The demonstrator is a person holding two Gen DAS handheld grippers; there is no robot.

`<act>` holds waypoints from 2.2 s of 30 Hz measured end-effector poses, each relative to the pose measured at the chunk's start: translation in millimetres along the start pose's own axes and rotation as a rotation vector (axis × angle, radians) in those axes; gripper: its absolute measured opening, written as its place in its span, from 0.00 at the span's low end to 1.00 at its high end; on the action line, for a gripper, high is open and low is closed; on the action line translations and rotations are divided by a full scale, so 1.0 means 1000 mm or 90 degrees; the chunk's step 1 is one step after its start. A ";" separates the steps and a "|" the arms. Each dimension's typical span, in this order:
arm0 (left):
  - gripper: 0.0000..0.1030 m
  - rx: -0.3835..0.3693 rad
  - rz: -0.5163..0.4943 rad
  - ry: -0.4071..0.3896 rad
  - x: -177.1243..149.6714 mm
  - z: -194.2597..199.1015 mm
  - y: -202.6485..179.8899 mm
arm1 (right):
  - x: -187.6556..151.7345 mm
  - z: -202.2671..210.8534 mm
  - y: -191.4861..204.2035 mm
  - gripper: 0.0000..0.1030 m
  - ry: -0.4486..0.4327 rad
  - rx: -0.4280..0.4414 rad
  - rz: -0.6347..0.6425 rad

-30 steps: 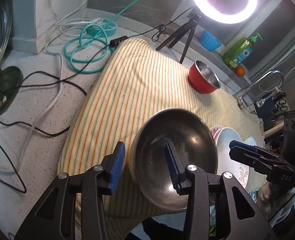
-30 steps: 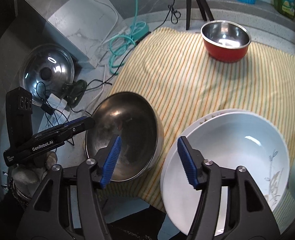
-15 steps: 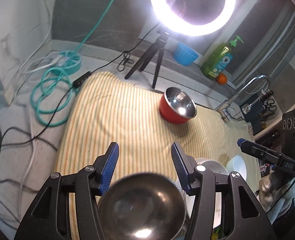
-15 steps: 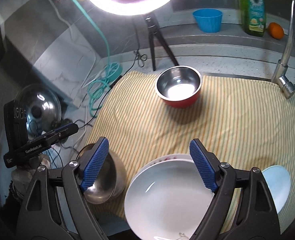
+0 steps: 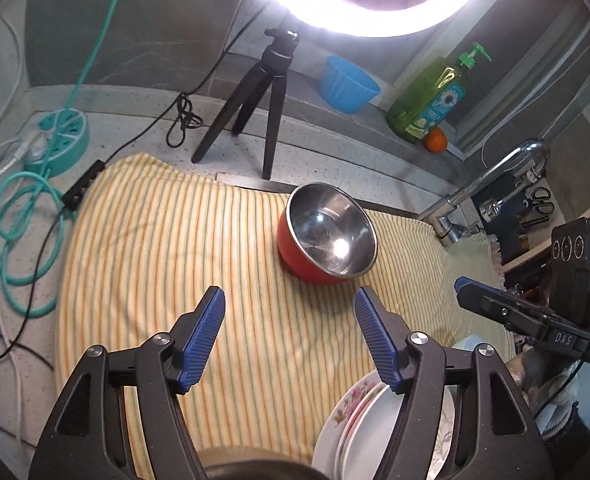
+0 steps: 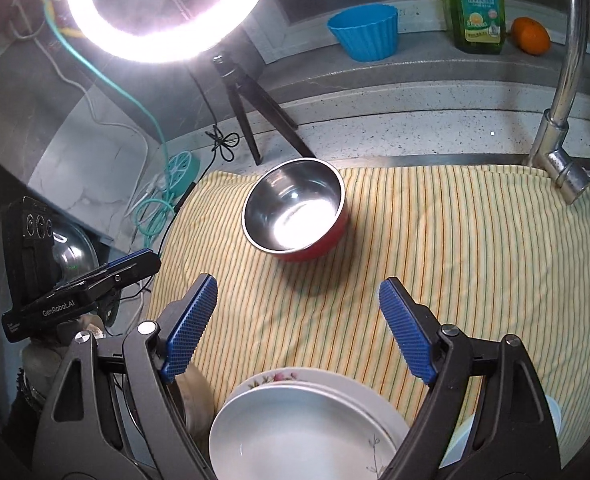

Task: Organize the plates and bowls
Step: 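Move the left gripper to the red steel bowl rim and close, then lift the red steel bowl and lower it into the large steel bowl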

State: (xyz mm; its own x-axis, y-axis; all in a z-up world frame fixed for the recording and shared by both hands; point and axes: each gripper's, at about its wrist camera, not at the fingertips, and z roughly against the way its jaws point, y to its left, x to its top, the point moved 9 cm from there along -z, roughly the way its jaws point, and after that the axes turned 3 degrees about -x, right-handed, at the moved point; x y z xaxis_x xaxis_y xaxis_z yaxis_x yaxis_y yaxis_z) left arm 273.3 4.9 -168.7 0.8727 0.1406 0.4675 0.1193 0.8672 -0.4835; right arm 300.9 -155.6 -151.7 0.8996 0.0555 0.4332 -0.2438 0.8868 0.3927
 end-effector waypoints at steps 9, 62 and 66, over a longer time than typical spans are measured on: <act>0.65 -0.004 0.008 0.034 0.021 -0.039 -0.002 | 0.014 -0.031 -0.015 0.88 0.024 0.027 -0.046; 0.15 -0.015 -0.026 0.040 0.025 -0.058 -0.015 | 0.015 -0.069 -0.009 0.17 0.083 0.020 -0.043; 0.15 -0.018 -0.031 0.024 0.021 -0.042 -0.020 | 0.011 -0.055 0.000 0.17 0.071 0.026 -0.032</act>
State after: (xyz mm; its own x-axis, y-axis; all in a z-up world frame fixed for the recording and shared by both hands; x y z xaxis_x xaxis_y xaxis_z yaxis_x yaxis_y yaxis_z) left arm 308.8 -29.6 -180.3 0.8824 0.0797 0.4637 0.1751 0.8590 -0.4810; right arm 331.0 -130.1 -191.1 0.9451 0.0636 0.3205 -0.2095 0.8708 0.4449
